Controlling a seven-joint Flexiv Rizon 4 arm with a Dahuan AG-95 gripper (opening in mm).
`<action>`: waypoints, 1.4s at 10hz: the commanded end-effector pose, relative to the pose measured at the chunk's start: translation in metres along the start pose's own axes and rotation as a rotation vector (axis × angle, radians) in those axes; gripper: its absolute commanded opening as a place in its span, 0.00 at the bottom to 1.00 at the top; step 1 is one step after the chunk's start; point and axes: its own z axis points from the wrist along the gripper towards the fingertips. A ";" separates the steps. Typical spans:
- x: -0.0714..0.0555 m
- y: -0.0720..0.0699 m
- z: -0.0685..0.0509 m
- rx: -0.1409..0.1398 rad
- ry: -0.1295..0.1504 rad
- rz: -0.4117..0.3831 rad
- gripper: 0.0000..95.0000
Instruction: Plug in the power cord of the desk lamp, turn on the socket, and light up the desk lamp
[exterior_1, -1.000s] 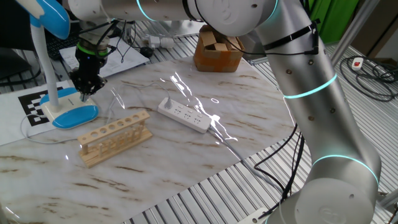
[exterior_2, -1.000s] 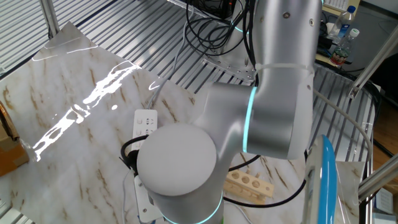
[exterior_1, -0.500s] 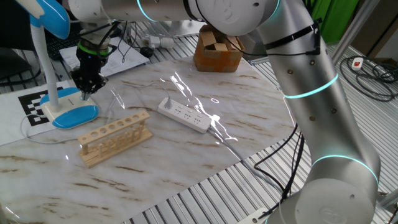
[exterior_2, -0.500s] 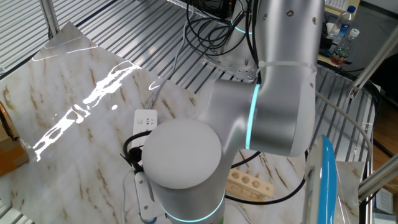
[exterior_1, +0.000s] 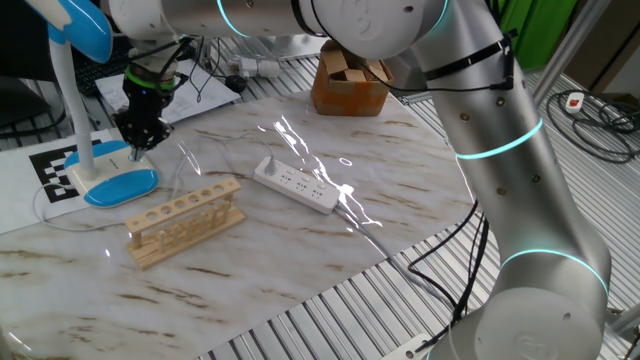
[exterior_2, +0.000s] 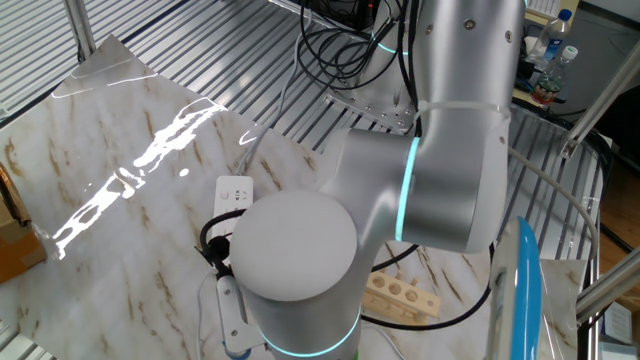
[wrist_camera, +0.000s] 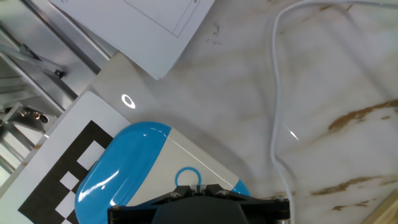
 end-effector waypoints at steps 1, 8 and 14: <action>-0.003 0.002 -0.001 -0.001 0.005 0.004 0.00; 0.002 0.011 0.016 -0.006 -0.011 0.021 0.00; -0.009 0.008 0.003 0.005 0.012 0.001 0.00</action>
